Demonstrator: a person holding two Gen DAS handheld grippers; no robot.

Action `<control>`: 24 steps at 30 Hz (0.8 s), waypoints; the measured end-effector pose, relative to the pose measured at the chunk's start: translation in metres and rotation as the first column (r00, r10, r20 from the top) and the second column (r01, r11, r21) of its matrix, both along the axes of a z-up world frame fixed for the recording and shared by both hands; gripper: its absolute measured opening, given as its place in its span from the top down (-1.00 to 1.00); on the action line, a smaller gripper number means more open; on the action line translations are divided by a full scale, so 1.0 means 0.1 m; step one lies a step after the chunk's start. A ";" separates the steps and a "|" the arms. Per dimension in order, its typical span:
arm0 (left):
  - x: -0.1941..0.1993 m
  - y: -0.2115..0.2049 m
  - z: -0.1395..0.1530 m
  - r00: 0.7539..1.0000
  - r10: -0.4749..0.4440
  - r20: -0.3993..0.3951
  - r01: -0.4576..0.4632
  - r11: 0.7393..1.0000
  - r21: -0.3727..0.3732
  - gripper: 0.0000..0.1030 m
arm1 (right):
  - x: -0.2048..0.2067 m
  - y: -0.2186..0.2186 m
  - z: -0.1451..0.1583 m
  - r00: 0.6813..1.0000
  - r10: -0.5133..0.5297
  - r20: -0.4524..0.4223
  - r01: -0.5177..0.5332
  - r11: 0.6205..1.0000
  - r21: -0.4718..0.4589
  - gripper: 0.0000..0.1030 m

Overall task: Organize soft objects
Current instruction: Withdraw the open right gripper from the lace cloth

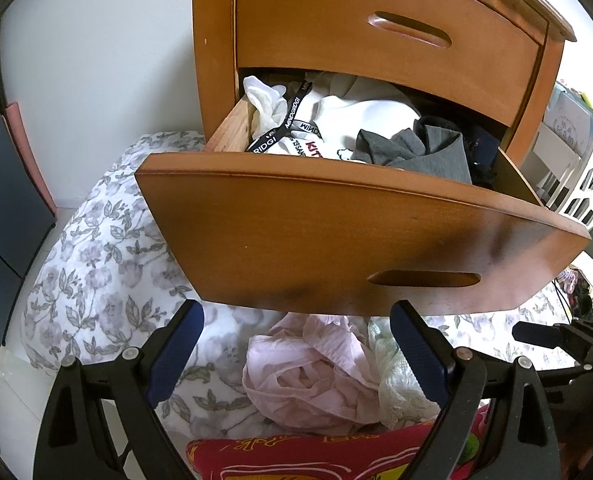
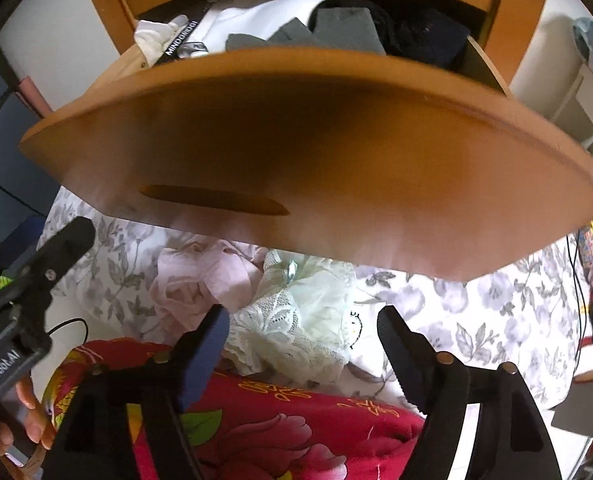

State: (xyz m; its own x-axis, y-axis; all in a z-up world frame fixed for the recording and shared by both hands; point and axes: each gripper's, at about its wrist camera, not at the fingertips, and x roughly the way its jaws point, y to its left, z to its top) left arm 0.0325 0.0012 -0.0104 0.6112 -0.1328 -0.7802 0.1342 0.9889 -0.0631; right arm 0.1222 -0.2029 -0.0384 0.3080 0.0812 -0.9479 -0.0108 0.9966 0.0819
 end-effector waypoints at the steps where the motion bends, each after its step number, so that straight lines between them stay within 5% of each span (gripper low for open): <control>1: 0.00 0.00 0.00 1.000 -0.001 -0.001 0.001 1.000 0.001 -0.83 | -0.01 0.00 0.00 1.000 -0.003 0.005 0.003 1.000 0.000 -0.62; 7: 0.01 0.00 0.00 1.000 -0.006 -0.004 0.006 1.000 0.008 -0.83 | -0.08 -0.03 0.02 0.997 -0.051 0.054 0.052 0.999 -0.005 -1.00; 24: -0.02 -0.04 0.01 1.000 -0.009 0.000 0.009 0.999 0.043 -0.83 | -0.29 -0.24 0.19 0.960 -0.196 0.198 0.192 0.981 0.039 -1.00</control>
State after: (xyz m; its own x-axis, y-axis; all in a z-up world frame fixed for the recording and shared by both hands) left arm 0.0307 -0.0028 -0.0093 0.6101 -0.1048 -0.7853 0.1430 0.9895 -0.0209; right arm 0.0931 -0.2271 -0.0189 0.5025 0.0191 -0.8643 0.1646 0.9794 0.1173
